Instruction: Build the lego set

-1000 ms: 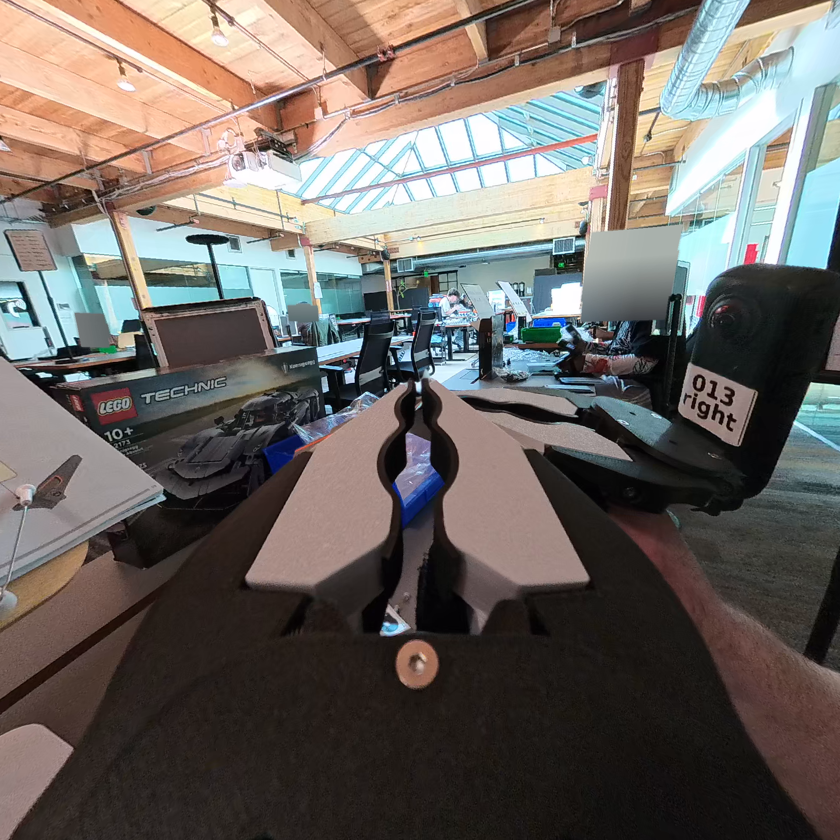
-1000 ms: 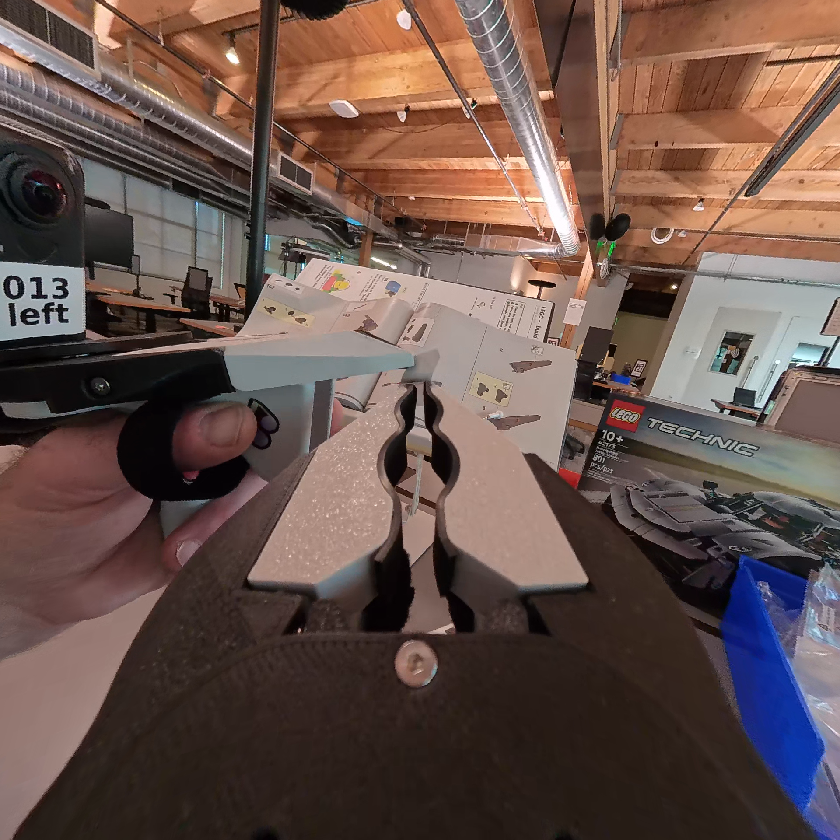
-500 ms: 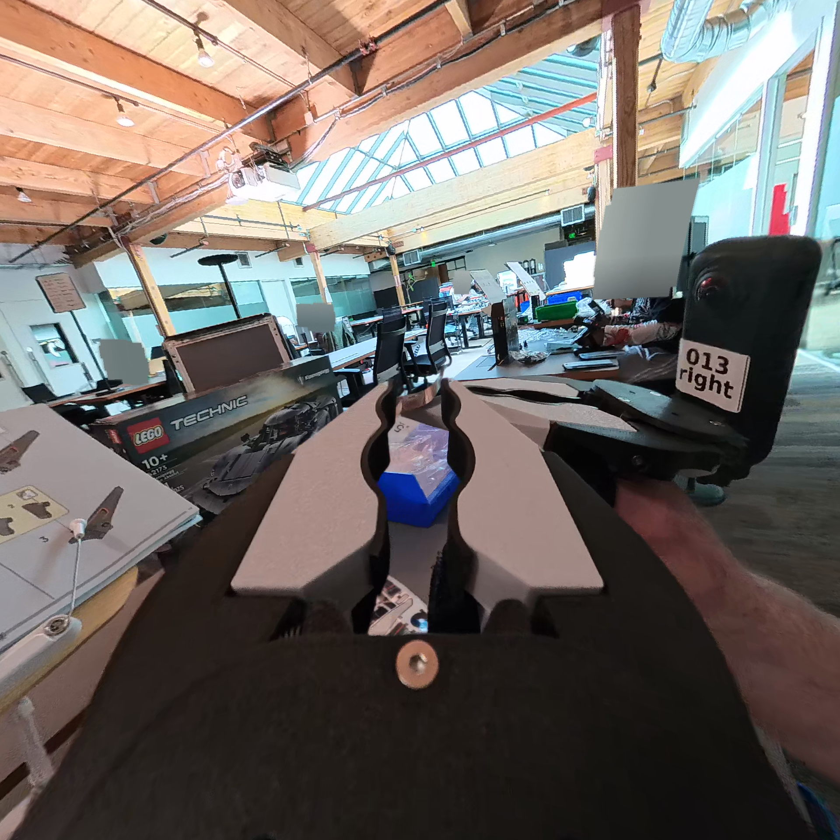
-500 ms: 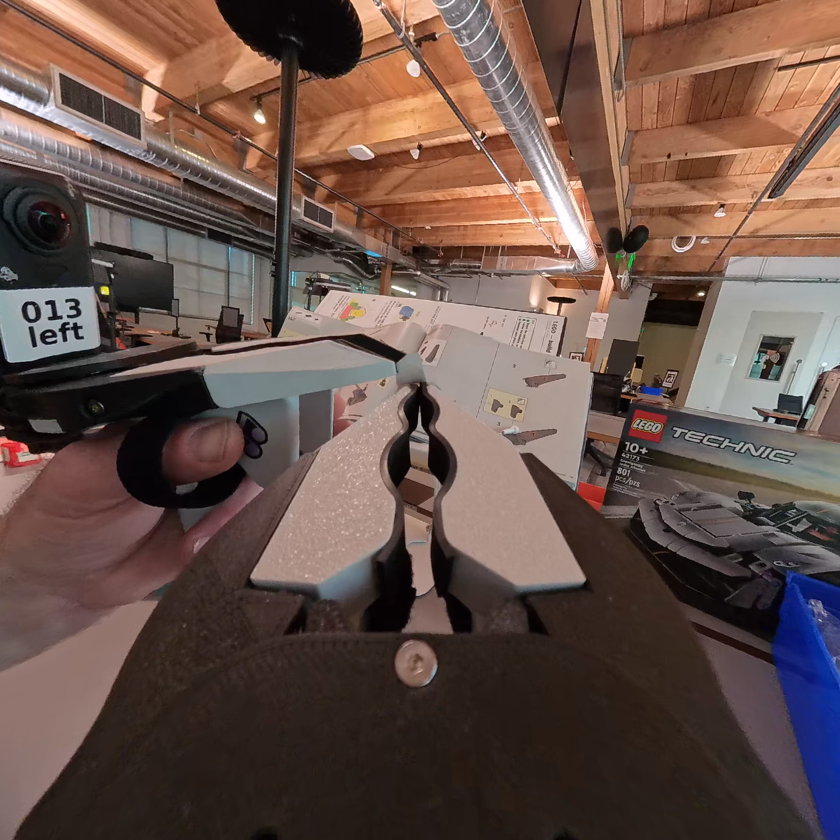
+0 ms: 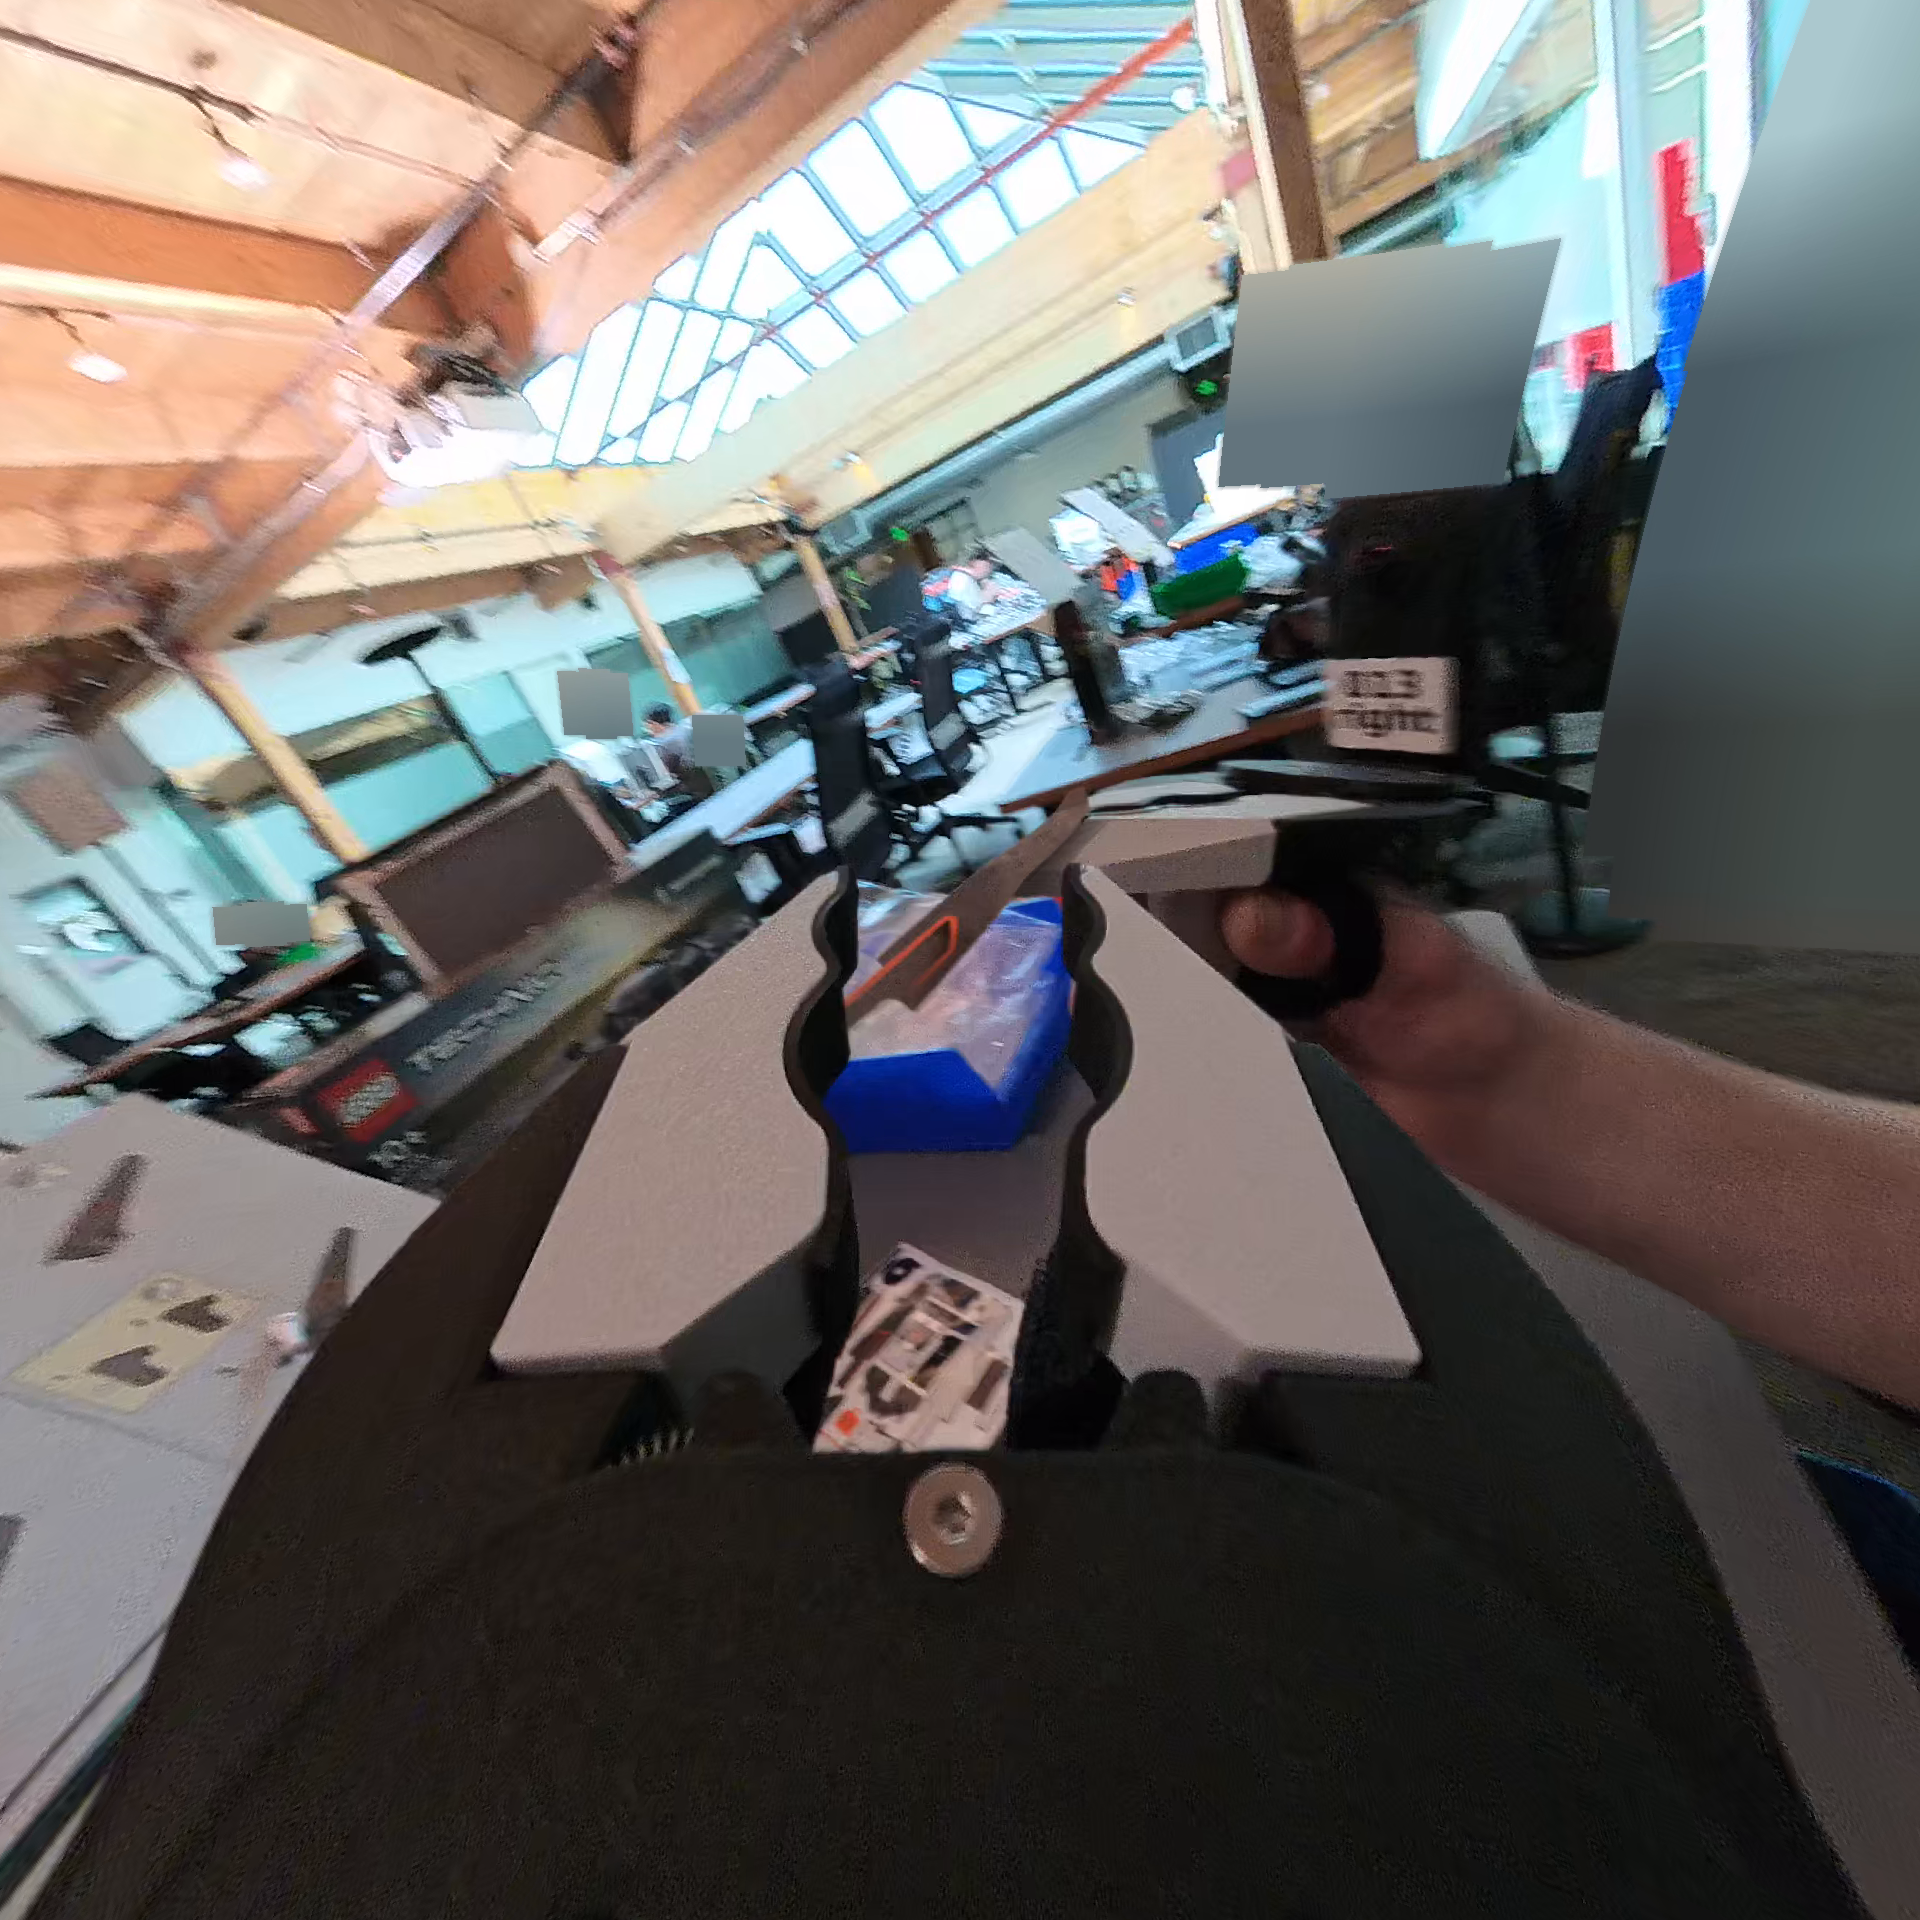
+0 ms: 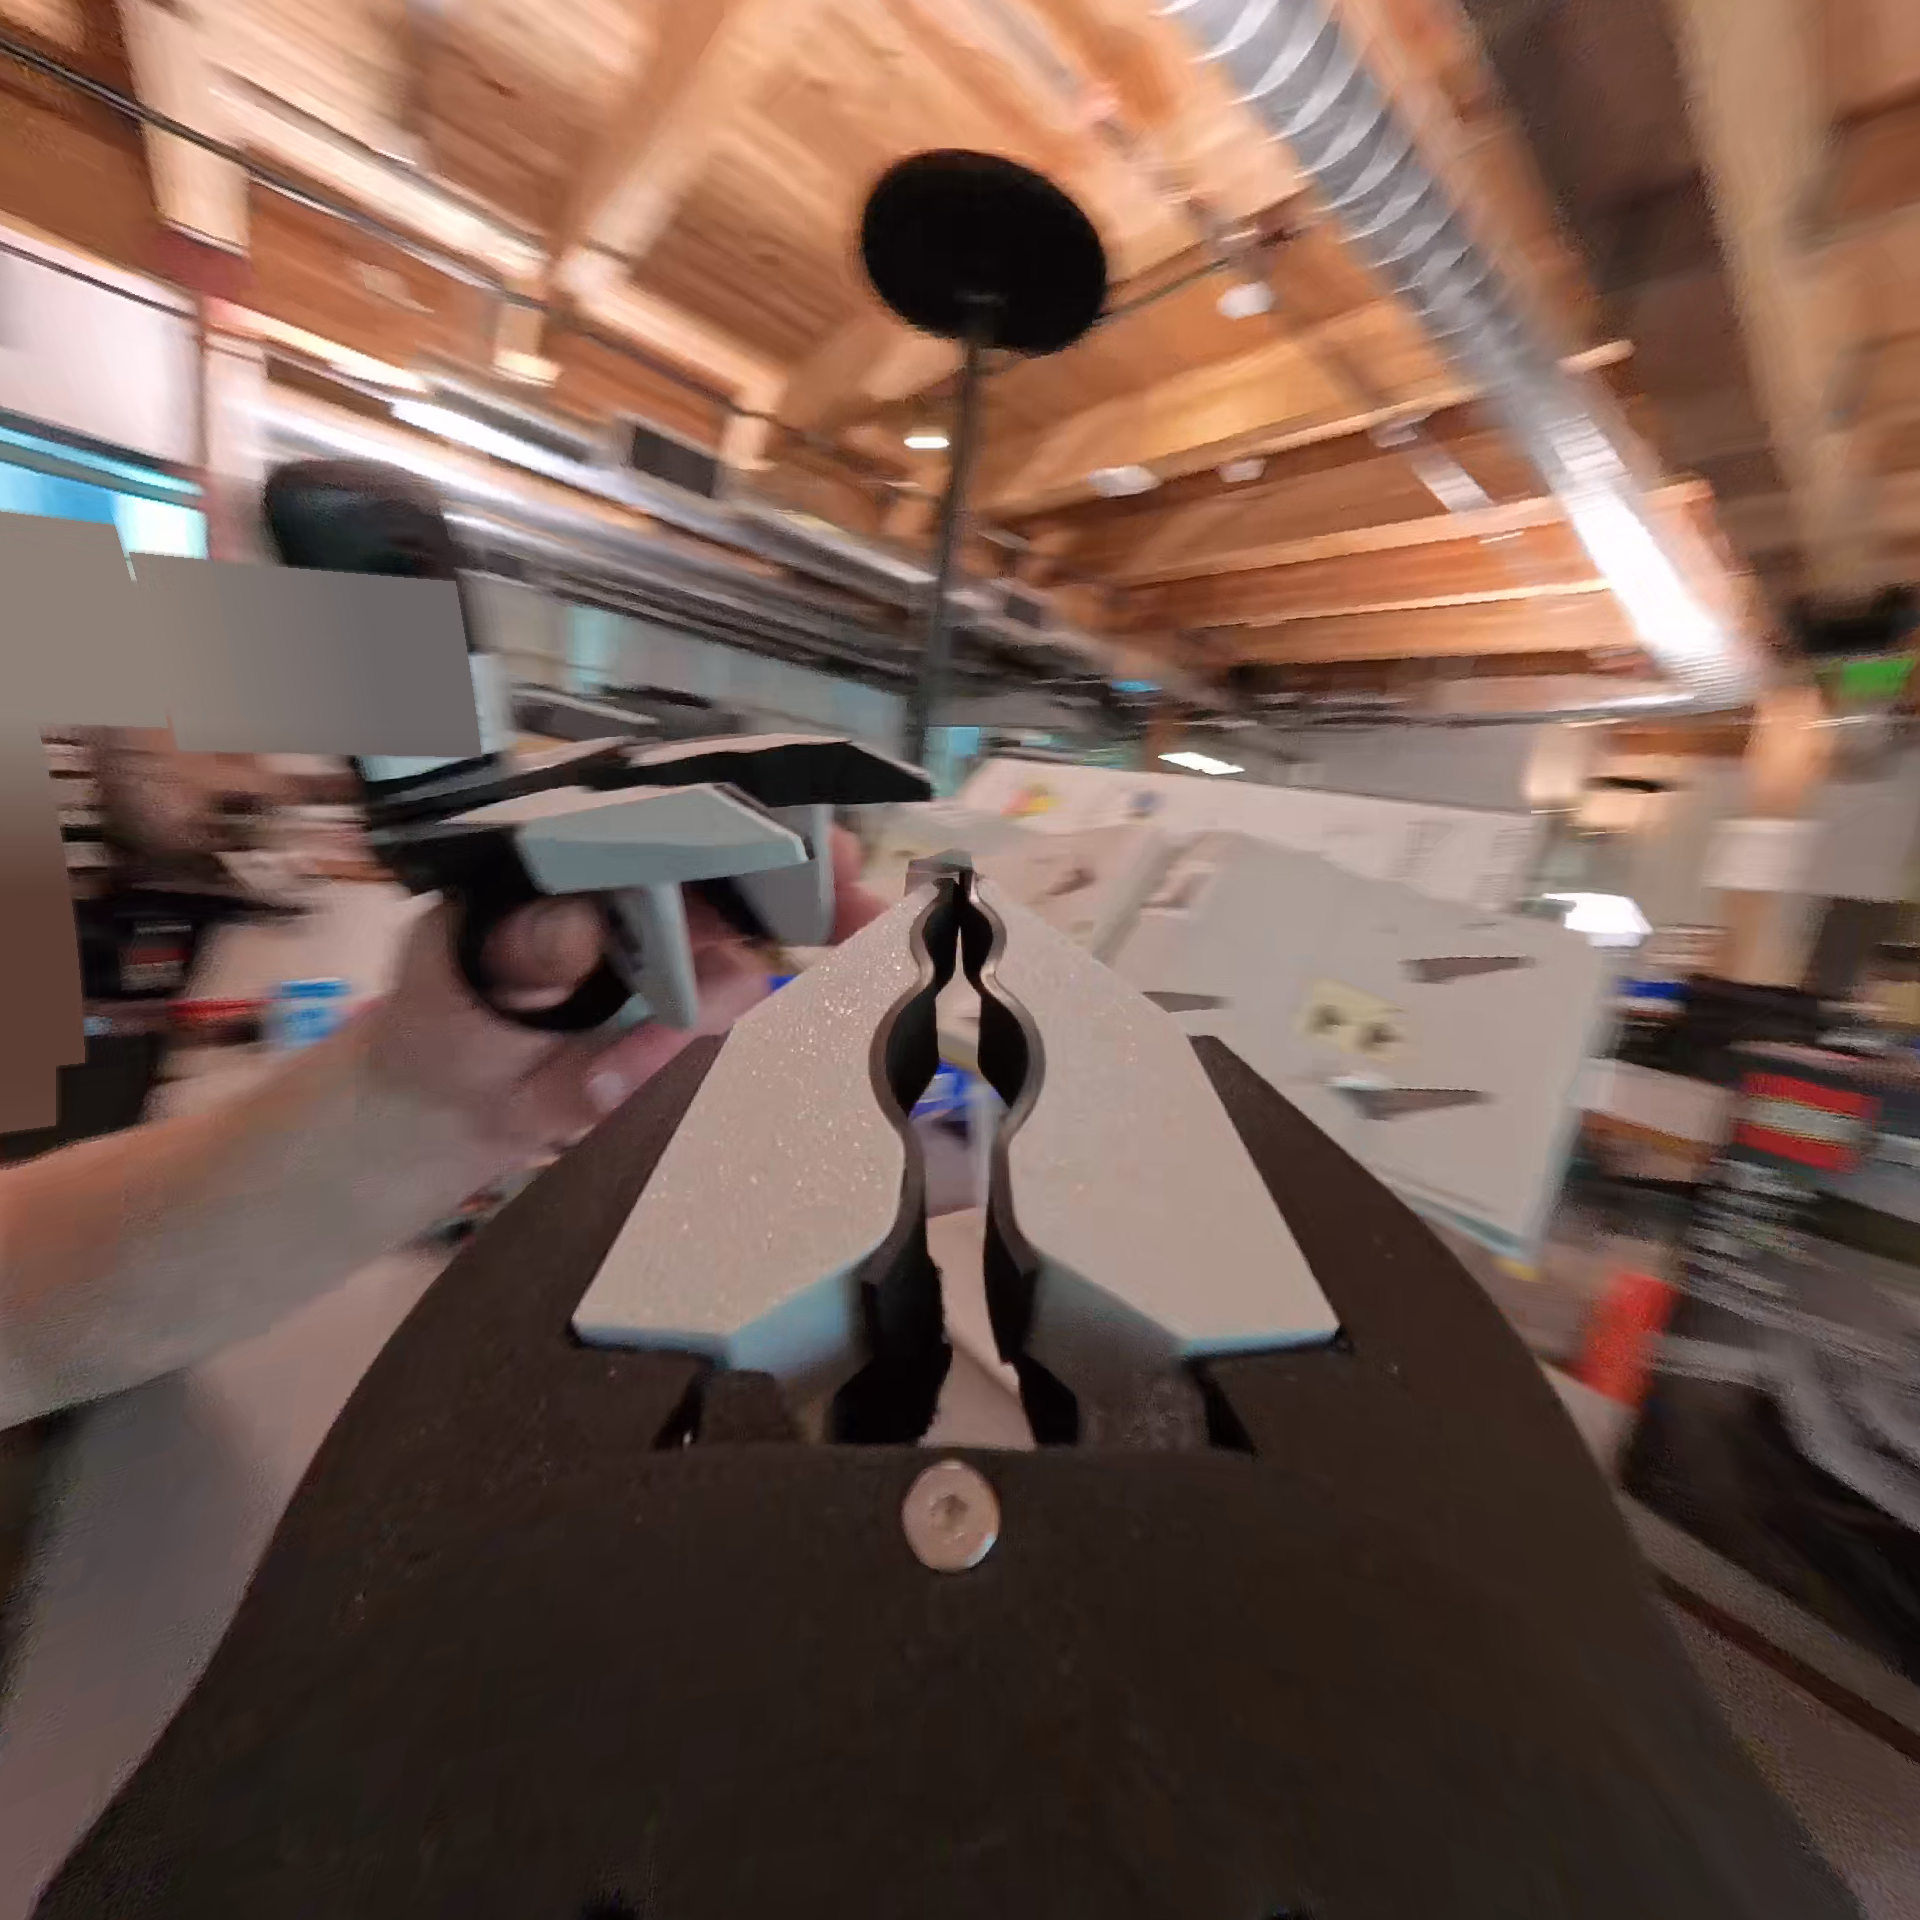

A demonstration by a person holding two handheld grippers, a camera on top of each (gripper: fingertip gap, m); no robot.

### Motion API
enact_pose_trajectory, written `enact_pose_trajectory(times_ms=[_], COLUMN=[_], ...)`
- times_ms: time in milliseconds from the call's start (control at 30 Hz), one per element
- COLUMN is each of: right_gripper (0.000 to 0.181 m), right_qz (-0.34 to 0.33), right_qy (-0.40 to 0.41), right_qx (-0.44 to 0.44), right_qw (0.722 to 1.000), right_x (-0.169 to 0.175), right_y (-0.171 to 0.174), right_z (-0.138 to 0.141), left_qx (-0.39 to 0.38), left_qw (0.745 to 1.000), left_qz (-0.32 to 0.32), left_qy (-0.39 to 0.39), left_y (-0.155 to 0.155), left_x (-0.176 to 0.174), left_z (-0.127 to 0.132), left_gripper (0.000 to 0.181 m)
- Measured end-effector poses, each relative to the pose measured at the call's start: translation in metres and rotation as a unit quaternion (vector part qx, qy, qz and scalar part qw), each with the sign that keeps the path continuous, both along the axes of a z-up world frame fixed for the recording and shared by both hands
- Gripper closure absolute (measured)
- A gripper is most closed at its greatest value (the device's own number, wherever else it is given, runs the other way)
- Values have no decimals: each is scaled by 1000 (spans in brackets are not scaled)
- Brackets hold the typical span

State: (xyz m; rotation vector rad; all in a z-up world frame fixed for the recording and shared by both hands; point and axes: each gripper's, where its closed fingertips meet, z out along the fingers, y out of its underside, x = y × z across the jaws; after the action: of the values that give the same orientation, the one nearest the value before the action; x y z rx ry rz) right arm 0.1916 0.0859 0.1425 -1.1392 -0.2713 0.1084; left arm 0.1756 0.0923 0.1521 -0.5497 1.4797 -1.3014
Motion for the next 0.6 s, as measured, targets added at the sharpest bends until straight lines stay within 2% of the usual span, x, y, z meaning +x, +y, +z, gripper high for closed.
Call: enact_pose_trajectory(times_ms=[133, 233, 433, 600], right_gripper=[181, 181, 181, 181], right_qz=[210, 276, 336, 360], right_qy=[-38, -82, -139, -165], right_qx=[-30, -50, -83, -99], right_qw=[976, 956, 928, 913], right_x=[-10, -9, -18, -25], right_y=[-34, -52, -63, -63], right_z=[-14, -29, -45, -51], left_qx=[-25, -39, -57, -44], left_qw=[992, 978, 945, 932], left_qz=[-84, -138, -224, -249], left_qy=[95, 150, 232, 258], left_y=[-4, -12, -37, -43], left_x=[-6, -6, -3, -9], left_z=[-13, -29, -62, -73], left_gripper=[145, 147, 152, 160])
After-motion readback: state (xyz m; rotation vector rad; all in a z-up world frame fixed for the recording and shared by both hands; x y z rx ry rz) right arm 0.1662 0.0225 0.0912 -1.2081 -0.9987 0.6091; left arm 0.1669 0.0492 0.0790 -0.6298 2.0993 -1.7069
